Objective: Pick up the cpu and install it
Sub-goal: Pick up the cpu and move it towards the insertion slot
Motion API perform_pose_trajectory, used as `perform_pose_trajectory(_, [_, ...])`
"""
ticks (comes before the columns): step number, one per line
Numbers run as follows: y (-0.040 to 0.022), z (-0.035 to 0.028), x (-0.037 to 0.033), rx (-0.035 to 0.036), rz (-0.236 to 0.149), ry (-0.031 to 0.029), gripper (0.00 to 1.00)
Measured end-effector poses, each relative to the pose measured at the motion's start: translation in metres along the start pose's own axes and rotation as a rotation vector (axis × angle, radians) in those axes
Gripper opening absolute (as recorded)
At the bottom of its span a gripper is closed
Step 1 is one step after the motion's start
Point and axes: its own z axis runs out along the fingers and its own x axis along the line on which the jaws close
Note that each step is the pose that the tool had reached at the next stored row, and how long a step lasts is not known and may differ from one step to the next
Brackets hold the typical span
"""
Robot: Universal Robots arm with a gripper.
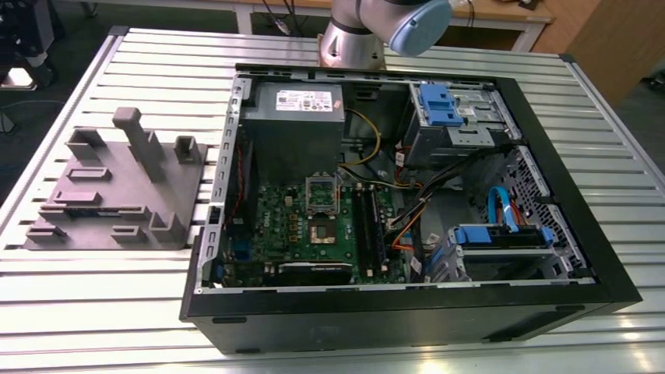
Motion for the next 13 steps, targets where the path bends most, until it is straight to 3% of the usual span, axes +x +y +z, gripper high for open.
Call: perform_pose_trajectory(13, [-0.0001,0.0001,-0.004,0.0,0.0,0.0,0.47])
